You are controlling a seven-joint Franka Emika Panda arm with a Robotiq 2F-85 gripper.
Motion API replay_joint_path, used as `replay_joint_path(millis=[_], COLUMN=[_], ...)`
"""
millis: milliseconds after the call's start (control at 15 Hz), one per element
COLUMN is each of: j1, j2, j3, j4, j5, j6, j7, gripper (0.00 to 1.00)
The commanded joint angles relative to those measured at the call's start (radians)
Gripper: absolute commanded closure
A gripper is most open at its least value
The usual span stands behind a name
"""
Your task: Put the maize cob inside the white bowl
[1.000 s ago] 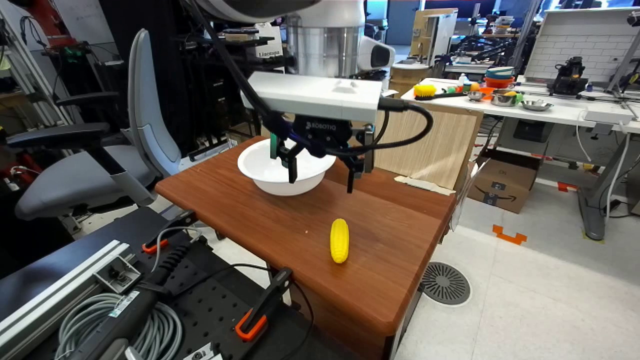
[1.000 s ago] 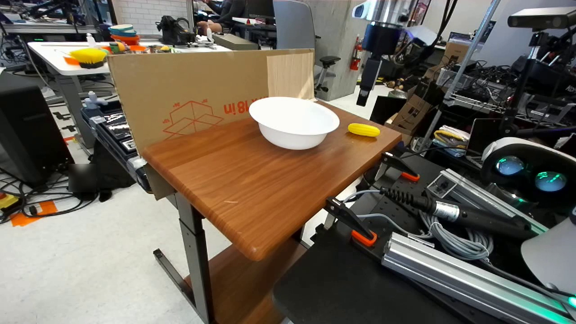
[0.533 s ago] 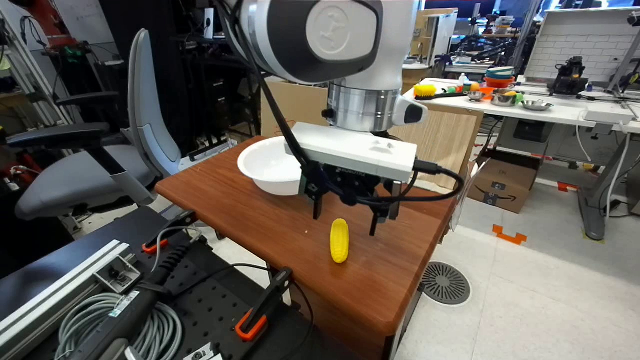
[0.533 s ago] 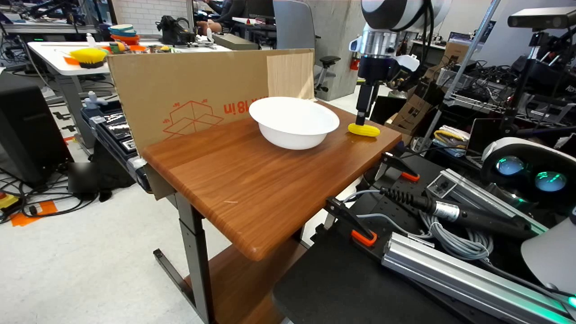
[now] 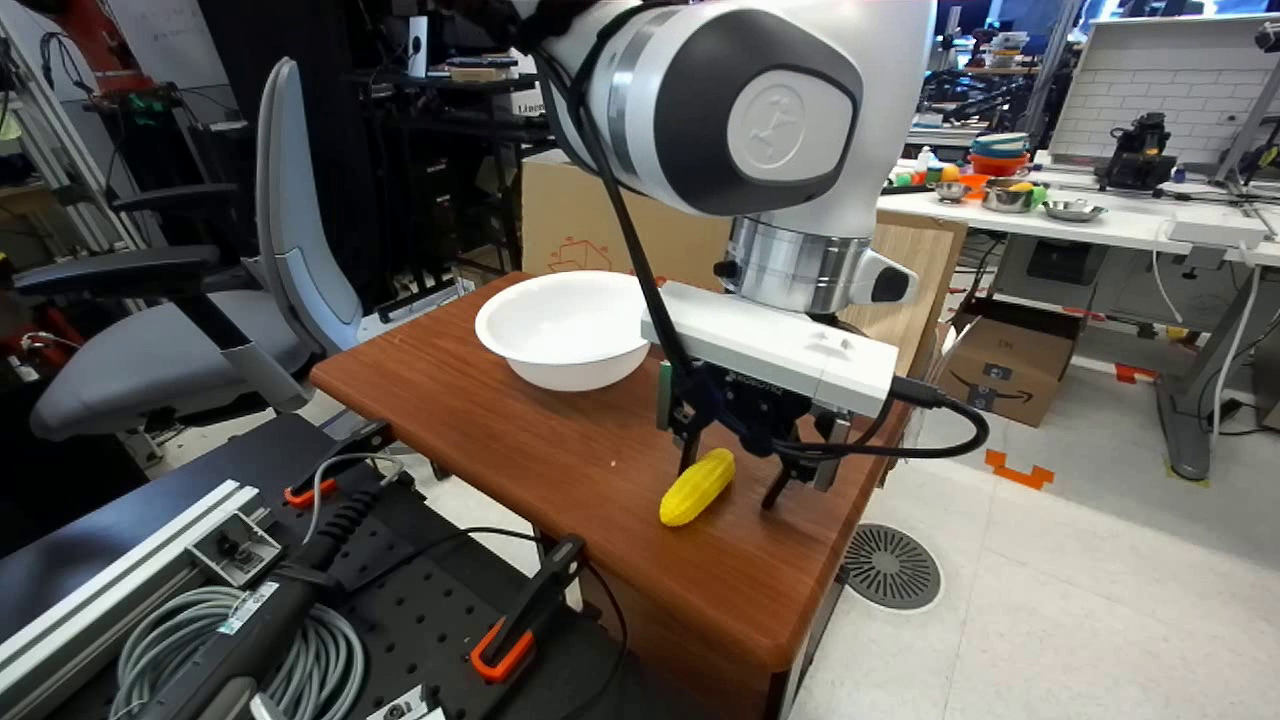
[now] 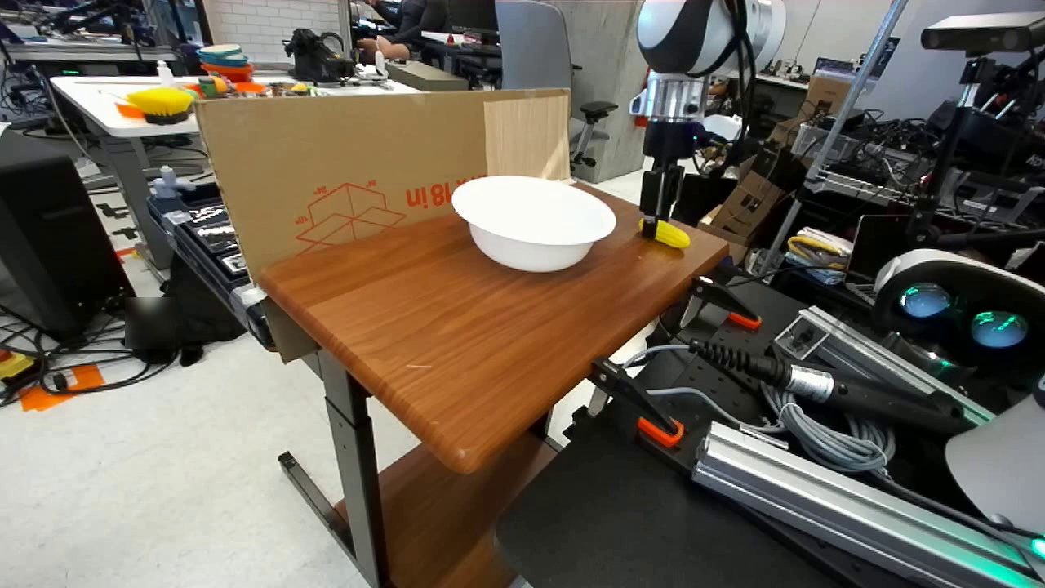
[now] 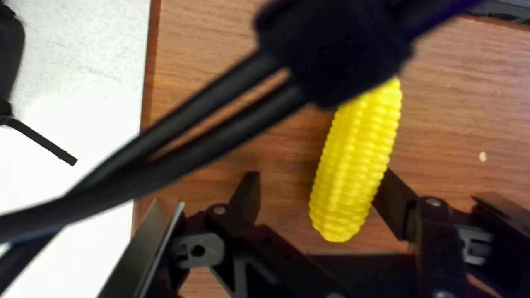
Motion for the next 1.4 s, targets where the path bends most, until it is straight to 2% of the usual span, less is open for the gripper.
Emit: replay_joint_path(millis=[0,333,867,1333], j1=[-0.05,-0.072,-0.047,0.06], j2=[0.042,0.033,-0.121,-0.275], j3=[0.041,0.058,0.131,0.206], j4=[0.077,0.097,0.029,-0.016], j5=[0.022,0.049,0.127,0.188], j6=[-0.068,-0.1,-0.08,-0.076], j7=[0.015,0.024,0.003,0.003], gripper=[0.58,0.95,0.93,0.93])
